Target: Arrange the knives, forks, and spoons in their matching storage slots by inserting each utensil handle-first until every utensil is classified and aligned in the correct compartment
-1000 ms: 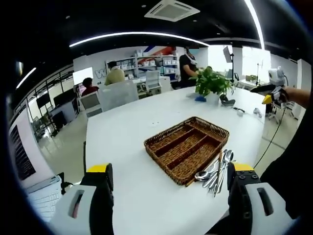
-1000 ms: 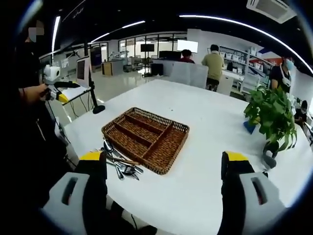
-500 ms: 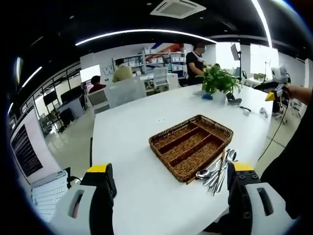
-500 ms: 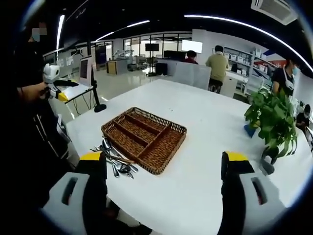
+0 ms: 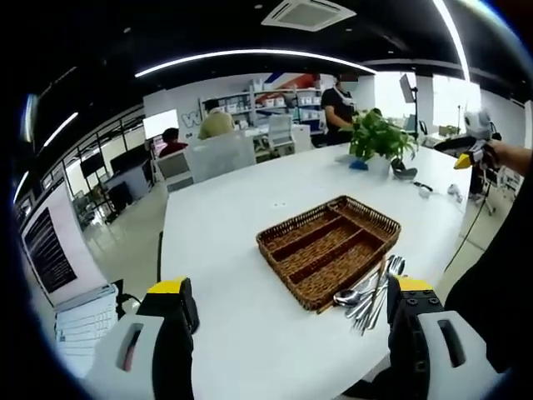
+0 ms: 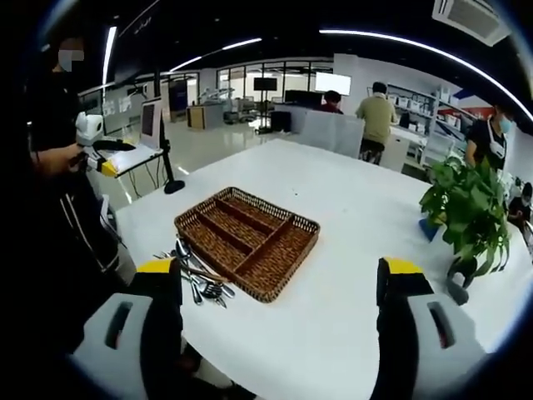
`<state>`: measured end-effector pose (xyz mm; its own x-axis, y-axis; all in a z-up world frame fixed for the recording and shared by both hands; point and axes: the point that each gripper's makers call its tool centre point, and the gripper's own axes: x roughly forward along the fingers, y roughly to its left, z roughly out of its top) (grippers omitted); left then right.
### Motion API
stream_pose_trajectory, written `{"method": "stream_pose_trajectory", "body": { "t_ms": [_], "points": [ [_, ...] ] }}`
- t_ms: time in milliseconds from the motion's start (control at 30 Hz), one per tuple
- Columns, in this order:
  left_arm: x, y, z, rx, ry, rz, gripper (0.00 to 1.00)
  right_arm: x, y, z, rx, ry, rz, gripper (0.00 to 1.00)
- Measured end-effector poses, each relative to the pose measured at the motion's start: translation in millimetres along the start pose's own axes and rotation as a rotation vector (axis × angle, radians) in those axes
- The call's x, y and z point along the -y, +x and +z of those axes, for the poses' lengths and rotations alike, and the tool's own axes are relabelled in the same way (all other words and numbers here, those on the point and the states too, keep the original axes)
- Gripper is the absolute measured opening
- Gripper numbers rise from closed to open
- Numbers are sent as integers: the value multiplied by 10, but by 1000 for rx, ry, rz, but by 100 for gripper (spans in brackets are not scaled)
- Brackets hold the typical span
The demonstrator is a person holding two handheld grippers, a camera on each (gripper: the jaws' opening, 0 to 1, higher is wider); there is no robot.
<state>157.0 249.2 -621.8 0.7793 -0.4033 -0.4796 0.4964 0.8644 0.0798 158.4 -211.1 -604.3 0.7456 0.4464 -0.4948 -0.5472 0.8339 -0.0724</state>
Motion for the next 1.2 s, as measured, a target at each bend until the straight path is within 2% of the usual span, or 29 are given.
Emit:
{"method": "stream_pose_trajectory", "body": {
  "t_ms": [200, 800, 1200],
  "points": [
    [28, 25, 16, -1, 2, -2, 99, 40, 0, -23, -9, -5, 4, 100],
    [37, 39, 53, 9, -1, 11, 99, 73, 34, 79, 1, -29, 22, 100],
    [175, 210, 48, -5, 31, -33, 99, 56, 41, 35, 2, -15, 18, 100]
  ]
}}
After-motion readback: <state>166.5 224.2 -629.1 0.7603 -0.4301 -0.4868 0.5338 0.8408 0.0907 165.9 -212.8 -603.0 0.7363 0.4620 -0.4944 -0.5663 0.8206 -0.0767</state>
